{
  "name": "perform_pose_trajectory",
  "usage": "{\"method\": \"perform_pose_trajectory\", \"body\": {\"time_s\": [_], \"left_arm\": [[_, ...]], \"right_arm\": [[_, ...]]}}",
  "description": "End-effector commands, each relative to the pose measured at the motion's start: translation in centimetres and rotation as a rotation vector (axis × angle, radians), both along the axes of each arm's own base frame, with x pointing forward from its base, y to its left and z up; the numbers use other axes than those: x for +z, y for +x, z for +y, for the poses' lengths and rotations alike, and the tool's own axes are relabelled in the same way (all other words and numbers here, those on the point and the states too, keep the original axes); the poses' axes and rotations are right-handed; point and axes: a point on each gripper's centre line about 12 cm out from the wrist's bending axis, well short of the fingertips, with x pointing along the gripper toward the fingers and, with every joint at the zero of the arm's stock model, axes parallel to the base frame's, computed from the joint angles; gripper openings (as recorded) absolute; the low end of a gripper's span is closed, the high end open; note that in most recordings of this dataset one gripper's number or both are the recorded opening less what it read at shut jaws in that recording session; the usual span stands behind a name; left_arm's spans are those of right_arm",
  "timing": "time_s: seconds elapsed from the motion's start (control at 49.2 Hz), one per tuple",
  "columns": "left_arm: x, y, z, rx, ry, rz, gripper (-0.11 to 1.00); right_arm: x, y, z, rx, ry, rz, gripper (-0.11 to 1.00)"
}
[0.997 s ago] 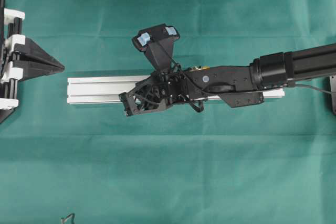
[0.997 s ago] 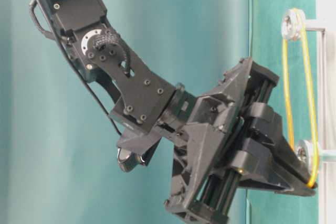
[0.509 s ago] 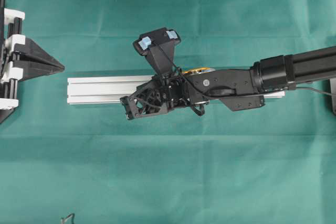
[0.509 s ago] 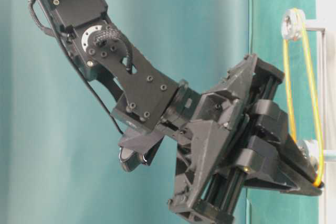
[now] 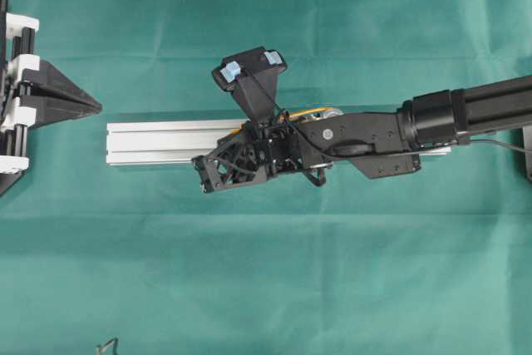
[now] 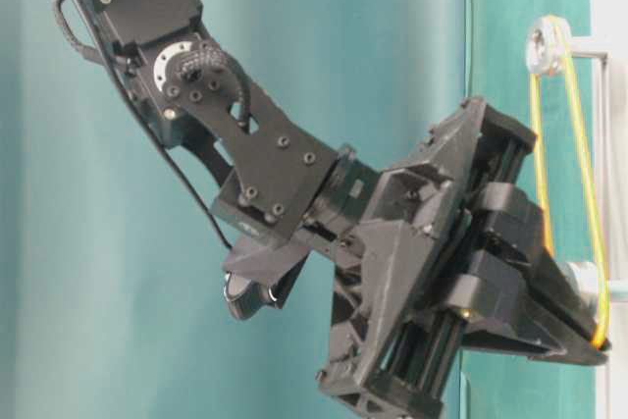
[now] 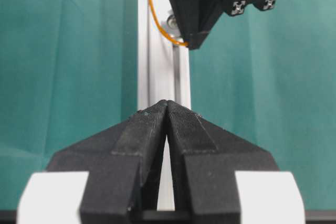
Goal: Hook the rubber onto the shaft.
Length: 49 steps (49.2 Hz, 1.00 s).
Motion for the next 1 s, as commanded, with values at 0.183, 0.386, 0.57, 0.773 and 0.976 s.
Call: {"method": "perform_pose_trajectory", "body": {"time_s": [0.183,0.386,0.57,0.773,0.976], "left_arm": [[1.3,0.2,0.1,0.002,0.002,-0.035,0.0],[1.3,0.3,0.1,0.002,0.002,-0.034,0.0],[1.3,0.3,0.1,0.002,0.002,-0.032,0.0],[1.2,0.4,0.0,0.001,0.002,-0.029,0.0],[1.2,0.3,0.1,0.002,0.002,-0.031,0.0]], "right_arm": [[1.1,-0.6,0.7,0.011,0.005,-0.011,0.07],[1.3,-1.3,0.9,0.015,0.002,0.001,0.07],[1.5,-2.1,0.9,0.016,0.002,0.007,0.07],[1.7,-3.1,0.8,0.017,0.0,0.015,0.07],[2.0,-4.0,0.7,0.019,-0.004,0.018,0.07]]}}
